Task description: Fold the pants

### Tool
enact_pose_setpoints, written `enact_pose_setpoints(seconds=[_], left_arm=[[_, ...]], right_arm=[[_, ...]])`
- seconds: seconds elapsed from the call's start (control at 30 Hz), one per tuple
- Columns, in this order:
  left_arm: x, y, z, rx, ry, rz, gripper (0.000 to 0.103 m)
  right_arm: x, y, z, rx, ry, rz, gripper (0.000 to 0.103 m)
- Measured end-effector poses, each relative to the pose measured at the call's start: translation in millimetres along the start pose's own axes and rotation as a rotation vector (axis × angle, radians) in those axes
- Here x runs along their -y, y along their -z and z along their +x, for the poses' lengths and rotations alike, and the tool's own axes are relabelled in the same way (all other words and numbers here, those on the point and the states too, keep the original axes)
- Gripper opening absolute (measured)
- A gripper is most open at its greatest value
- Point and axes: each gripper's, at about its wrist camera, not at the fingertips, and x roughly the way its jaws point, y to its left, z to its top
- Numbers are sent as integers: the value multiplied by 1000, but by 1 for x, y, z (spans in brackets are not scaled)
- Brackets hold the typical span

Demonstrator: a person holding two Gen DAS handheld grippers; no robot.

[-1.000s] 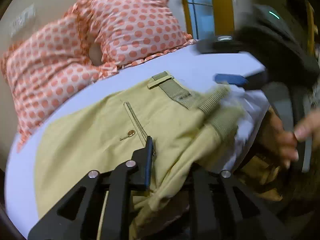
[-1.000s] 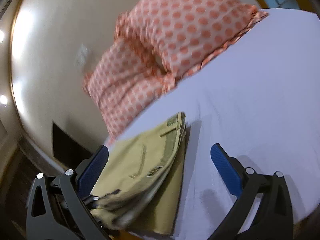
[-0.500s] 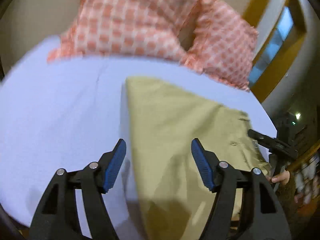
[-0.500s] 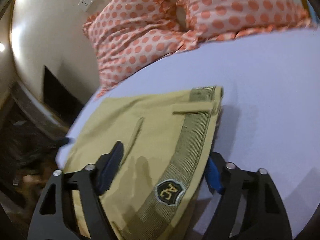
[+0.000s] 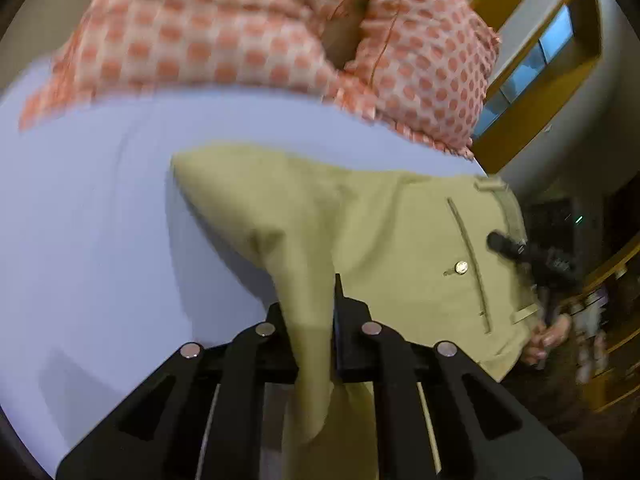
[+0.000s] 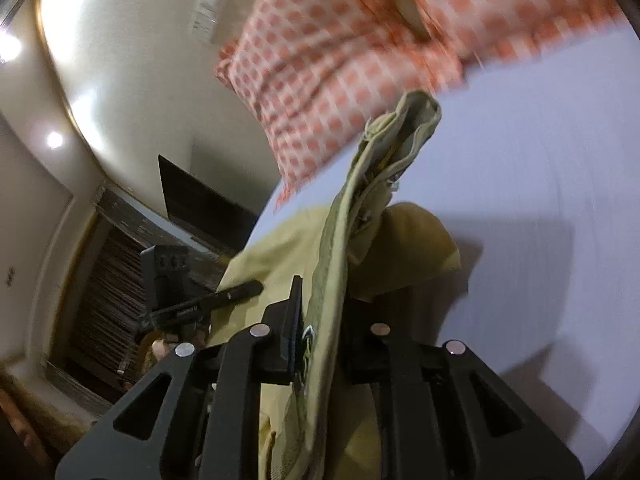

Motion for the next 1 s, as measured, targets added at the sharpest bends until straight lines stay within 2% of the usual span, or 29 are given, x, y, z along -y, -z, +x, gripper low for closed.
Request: enact_pose_setpoints(seconds=[0.1, 0.17, 0.2, 0.3, 0.33, 0.37, 0.4, 0.43, 0.5, 0.53, 0.6, 0.67, 0.73, 0.83, 1.0], left_arm=[[9, -42, 12, 94, -78, 33, 11], [5, -64, 25, 126, -135, 27, 14], [2, -74, 36, 132, -190, 18, 17], [-7, -75, 42, 121, -306, -20, 27], [-7, -68, 33, 142, -346, -13, 29], [-5, -59, 22, 169, -394, 8, 42], [-1, -48, 10, 195, -448, 27, 53], [5, -33, -6, 229, -511, 37, 77], [22, -1, -34, 286, -575, 58, 97], [32, 14, -43, 295, -575, 61, 101], [46, 37, -48, 272, -544, 58, 101], [59, 62, -42, 204, -504, 46, 101], [65, 77, -28, 153, -501, 57, 101], [62, 82, -10, 110, -539, 65, 101], [54, 86, 7, 65, -533, 68, 101]], right_arm=[[-5, -37, 3, 54, 65, -37, 16], [1, -60, 10, 93, 189, -41, 19], [6, -68, 15, 102, 276, -43, 20], [3, -69, 12, 141, 706, -148, 24], [-3, -63, 5, 164, 772, -184, 42], [-12, -54, -3, 196, 836, -220, 79], [-29, -37, -15, 249, 894, -261, 96], [-37, -22, -25, 280, 909, -284, 102], [-63, 14, -29, 285, 880, -337, 102], [-68, 22, -25, 264, 865, -345, 102], [-79, 44, -8, 213, 873, -337, 102], [-84, 70, 12, 141, 894, -335, 102], [-84, 87, 35, 85, 879, -336, 102], [-82, 98, 52, 56, 891, -325, 102], [-76, 101, 67, 32, 909, -310, 102]])
